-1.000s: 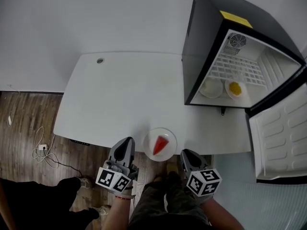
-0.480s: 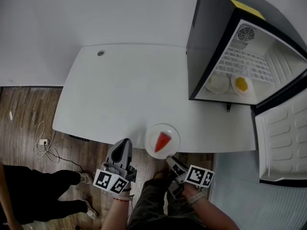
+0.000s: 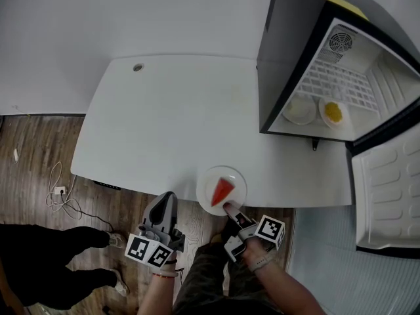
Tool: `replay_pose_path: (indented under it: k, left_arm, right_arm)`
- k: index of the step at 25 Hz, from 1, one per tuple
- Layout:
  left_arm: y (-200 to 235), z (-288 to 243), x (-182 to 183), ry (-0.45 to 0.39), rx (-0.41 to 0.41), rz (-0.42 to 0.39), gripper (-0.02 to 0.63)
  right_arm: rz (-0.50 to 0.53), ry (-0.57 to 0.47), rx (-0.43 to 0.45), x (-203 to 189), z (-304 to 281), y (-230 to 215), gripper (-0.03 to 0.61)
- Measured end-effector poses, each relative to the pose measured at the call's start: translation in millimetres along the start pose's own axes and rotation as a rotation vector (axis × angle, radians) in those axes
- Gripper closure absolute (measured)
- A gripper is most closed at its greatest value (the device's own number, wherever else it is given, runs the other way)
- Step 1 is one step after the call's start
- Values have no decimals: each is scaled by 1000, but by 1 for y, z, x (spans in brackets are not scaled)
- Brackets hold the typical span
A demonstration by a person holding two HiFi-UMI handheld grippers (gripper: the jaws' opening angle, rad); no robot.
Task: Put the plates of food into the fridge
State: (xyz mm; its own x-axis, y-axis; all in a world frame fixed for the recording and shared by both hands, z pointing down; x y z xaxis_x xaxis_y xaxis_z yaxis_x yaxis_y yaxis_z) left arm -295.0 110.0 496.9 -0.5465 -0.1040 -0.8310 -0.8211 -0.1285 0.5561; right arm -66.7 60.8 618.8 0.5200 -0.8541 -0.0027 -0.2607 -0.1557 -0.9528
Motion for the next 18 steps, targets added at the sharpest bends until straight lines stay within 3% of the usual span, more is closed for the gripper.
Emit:
replay_pose_path:
  k: [2, 7, 18]
  left_arm:
    - [0, 0, -1, -2, 3, 8, 607]
    - [1, 0, -1, -6, 7, 21, 607]
    - [-9, -16, 7, -7, -29, 10, 607]
  right_arm:
    - [-37, 3, 13, 0, -3, 0, 457]
    - [-51, 22, 30, 0, 2, 2, 546]
    - [32, 38, 5, 10, 35, 6, 559]
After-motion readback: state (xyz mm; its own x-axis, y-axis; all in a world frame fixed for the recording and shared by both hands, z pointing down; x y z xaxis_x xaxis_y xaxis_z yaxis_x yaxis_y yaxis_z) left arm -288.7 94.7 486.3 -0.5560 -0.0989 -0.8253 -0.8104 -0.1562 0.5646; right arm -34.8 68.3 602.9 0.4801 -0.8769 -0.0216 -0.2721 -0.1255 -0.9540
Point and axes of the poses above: the fingertips, and each gripper's own axes: z backward along the fingers, y to its left, x out of its top, the point moved 7 cm from there along z, backward along the fingers, and after that the axes turned 10 degrees about z, right-handed, at the moved point
